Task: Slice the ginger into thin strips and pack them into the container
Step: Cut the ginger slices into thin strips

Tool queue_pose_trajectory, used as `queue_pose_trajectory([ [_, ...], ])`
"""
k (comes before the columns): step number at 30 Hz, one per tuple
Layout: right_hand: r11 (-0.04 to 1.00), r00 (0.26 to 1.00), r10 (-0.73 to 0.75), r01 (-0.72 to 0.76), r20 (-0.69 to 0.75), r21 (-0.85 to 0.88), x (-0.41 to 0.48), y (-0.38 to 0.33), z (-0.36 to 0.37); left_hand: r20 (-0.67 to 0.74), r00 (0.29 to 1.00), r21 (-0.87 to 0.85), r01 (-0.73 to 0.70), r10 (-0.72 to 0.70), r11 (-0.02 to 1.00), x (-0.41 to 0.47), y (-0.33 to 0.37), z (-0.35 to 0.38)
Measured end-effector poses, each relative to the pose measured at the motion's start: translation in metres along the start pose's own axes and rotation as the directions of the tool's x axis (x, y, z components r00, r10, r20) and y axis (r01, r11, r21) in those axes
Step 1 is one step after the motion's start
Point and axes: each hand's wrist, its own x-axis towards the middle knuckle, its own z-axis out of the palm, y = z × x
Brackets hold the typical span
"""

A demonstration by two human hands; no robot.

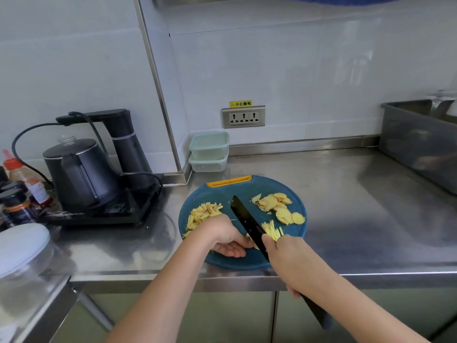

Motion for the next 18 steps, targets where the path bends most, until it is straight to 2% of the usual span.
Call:
queue_pose_trajectory([
  [6, 0.999, 0.999, -0.041, 0.041, -0.009, -0.011, -0.002, -0.005, 0.0, -0.007, 1.0, 0.005, 0.005, -0.005, 1.0, -0.001, 0.002, 0.0],
  [15, 0.969, 0.997, -0.067, 0.059, -0.026, -0.238, 0.003, -0.012, 0.012, 0.015, 1.0, 0.051, 0.026, -0.027, 0.998, 0.001, 0.005, 0.0],
  [18, 0.974, 0.997, -0.079, 0.073, -0.02, -0.216, 0.007, -0.016, 0.013, 0.026, 0.999, 0.089, 0.025, -0.028, 0.996, 0.002, 0.007, -0.001],
])
